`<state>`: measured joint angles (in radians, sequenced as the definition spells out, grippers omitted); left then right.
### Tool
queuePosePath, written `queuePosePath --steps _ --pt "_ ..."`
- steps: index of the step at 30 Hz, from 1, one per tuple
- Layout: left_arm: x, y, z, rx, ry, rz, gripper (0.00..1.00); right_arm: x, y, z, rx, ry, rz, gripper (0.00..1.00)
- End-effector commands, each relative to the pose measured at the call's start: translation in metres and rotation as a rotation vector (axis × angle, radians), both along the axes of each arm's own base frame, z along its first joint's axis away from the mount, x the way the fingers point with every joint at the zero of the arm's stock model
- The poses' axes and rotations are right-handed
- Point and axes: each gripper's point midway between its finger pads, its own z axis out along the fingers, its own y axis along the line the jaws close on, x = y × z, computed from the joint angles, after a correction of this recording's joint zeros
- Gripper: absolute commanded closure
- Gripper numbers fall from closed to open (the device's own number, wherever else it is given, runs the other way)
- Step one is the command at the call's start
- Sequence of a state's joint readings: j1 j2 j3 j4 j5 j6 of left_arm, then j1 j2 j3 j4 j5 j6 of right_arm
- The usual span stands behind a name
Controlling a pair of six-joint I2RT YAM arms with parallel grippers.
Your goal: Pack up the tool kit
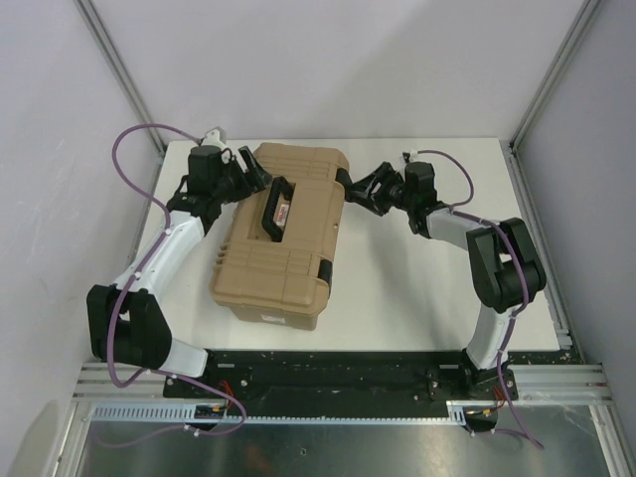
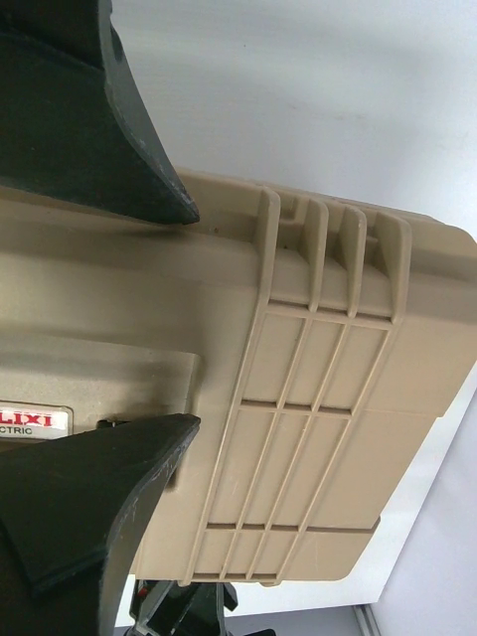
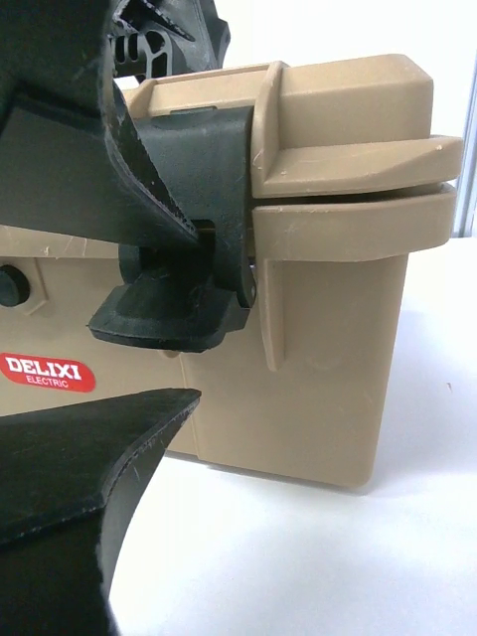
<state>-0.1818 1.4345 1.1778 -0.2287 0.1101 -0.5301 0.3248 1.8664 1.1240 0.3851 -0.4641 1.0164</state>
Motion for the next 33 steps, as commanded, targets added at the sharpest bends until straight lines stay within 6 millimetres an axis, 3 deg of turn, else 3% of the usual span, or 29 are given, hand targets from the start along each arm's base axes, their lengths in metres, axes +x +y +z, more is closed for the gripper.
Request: queuePosePath --steps 1,15,23,27,33 --pt "-0.013 0.002 -0.035 0.043 0.120 -0.012 0.17 -0.030 0.000 -0.052 -0.112 0.122 0.038 0.40" --pt "-0.013 0.004 -0.032 0.048 0.110 -0.011 0.17 -0.045 -0.019 -0.081 -0.152 0.176 0.003 0.45" --pt "-0.014 0.004 -0.036 0.052 0.117 -0.014 0.17 -0.049 -0.038 -0.085 -0.203 0.180 -0.070 0.47" --pt "-0.015 0.004 -0.035 0.054 0.116 -0.016 0.17 -0.041 -0.049 -0.068 -0.222 0.133 -0.127 0.48" --pt "-0.014 0.005 -0.033 0.059 0.107 -0.019 0.17 -0.026 -0.059 -0.002 -0.212 -0.075 -0.184 0.48"
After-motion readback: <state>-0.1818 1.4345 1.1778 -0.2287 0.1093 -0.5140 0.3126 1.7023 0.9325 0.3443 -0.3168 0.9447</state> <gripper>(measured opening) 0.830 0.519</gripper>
